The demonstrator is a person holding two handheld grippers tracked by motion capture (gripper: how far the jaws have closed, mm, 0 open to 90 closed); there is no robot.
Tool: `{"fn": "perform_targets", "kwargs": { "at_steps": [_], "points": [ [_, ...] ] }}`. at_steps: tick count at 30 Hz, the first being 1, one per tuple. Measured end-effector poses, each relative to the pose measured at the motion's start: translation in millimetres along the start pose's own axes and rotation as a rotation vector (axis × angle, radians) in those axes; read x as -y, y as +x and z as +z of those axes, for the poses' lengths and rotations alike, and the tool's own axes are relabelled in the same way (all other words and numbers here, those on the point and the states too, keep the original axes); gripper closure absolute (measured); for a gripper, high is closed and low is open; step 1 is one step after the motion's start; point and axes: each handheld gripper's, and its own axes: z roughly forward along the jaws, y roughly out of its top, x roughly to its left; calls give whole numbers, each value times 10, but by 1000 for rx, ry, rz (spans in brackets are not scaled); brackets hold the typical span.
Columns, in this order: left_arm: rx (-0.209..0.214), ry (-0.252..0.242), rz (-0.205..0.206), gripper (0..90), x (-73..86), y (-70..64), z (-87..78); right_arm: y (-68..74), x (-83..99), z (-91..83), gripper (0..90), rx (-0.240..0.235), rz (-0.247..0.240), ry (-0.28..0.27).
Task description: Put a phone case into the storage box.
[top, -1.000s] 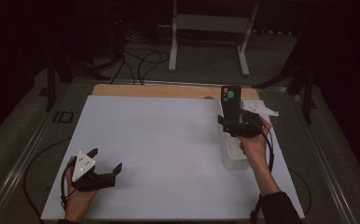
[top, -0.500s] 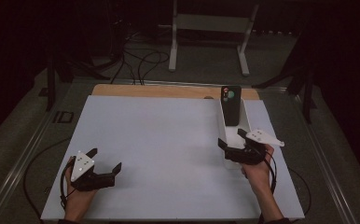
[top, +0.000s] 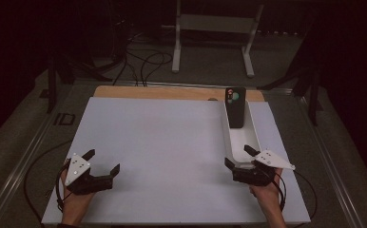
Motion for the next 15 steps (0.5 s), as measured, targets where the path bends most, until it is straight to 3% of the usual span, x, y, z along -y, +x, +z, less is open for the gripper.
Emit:
{"fn": "perform_targets", "kwargs": {
  "at_steps": [15],
  "points": [
    [8,7,22,1,21,3,7,59,133,-46,90,-1,-37,-10]
  ]
}}
